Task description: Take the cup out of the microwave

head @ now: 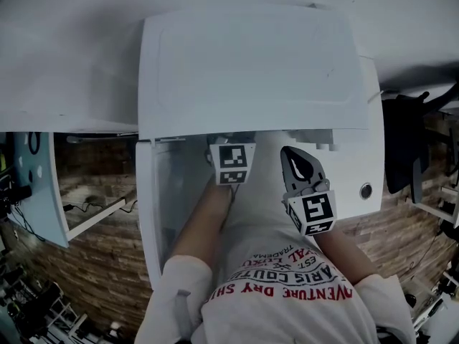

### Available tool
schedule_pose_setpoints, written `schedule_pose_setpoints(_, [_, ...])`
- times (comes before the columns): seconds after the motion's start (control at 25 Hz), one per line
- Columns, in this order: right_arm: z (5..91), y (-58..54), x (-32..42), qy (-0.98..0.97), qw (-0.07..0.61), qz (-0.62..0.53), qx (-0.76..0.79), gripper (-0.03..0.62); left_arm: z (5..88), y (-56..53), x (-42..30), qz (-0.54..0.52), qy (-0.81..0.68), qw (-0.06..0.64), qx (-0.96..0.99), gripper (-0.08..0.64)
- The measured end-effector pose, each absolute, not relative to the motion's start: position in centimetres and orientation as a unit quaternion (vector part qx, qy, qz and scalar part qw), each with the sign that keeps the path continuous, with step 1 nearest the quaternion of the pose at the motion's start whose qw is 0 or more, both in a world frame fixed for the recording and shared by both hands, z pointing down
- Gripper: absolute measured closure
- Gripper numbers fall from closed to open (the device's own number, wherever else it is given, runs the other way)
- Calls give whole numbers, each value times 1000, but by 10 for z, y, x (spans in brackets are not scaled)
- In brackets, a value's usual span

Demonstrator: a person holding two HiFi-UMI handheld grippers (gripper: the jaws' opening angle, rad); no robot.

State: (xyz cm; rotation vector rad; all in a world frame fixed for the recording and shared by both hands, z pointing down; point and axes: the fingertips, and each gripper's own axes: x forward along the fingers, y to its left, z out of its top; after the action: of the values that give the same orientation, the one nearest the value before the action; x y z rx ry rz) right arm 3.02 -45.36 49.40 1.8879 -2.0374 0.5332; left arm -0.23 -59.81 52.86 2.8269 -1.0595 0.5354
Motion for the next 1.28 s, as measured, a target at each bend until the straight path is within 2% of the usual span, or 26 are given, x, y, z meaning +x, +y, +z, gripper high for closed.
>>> schedule_pose_setpoints(0.56, [486,-443,33,-718,153,178,656,582,522,-579,-15,184,-344,59,919,190])
schedule_pose_setpoints(1.28, [459,-409,31,-744,122,143,641,581,466,-471,-45,162,-363,43,916,190])
